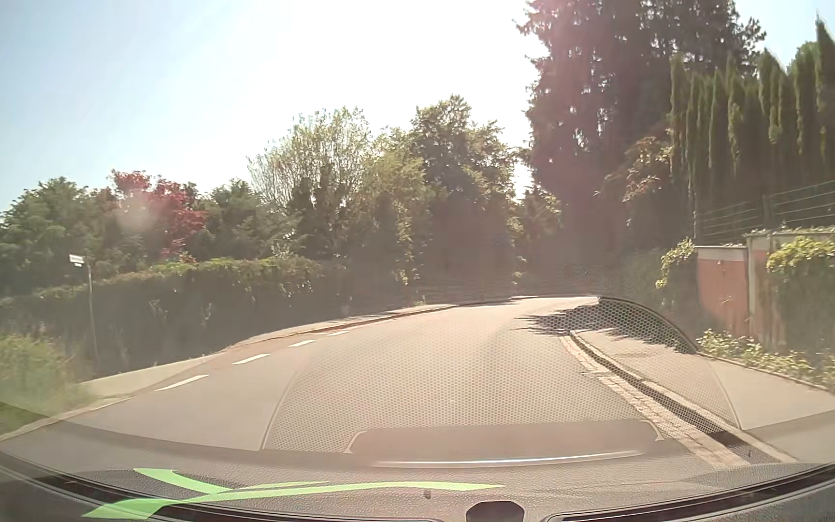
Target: Follow the waypoints while adhering to traffic rules and regulations
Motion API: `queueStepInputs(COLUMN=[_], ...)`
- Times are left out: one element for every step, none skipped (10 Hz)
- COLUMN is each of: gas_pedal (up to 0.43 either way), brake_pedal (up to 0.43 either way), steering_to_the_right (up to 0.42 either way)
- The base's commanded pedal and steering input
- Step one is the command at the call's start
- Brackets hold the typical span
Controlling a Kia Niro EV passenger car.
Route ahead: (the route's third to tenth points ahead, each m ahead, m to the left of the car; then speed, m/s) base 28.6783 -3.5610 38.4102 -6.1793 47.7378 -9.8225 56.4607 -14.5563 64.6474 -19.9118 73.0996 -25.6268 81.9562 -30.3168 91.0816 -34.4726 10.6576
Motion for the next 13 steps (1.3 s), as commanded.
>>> queueStepInputs(gas_pedal=[0.067,0.067,0.079,0.087,0.087,0.11,0.11,0.11,0.11,0.11,0.118,0.13,0.13], brake_pedal=[0.0,0.0,0.0,0.0,0.0,0.0,0.0,0.0,0.0,0.0,0.0,0.0,0.0], steering_to_the_right=[0.023,0.024,0.028,0.032,0.036,0.039,0.041,0.045,0.048,0.049,0.049,0.049,0.049])
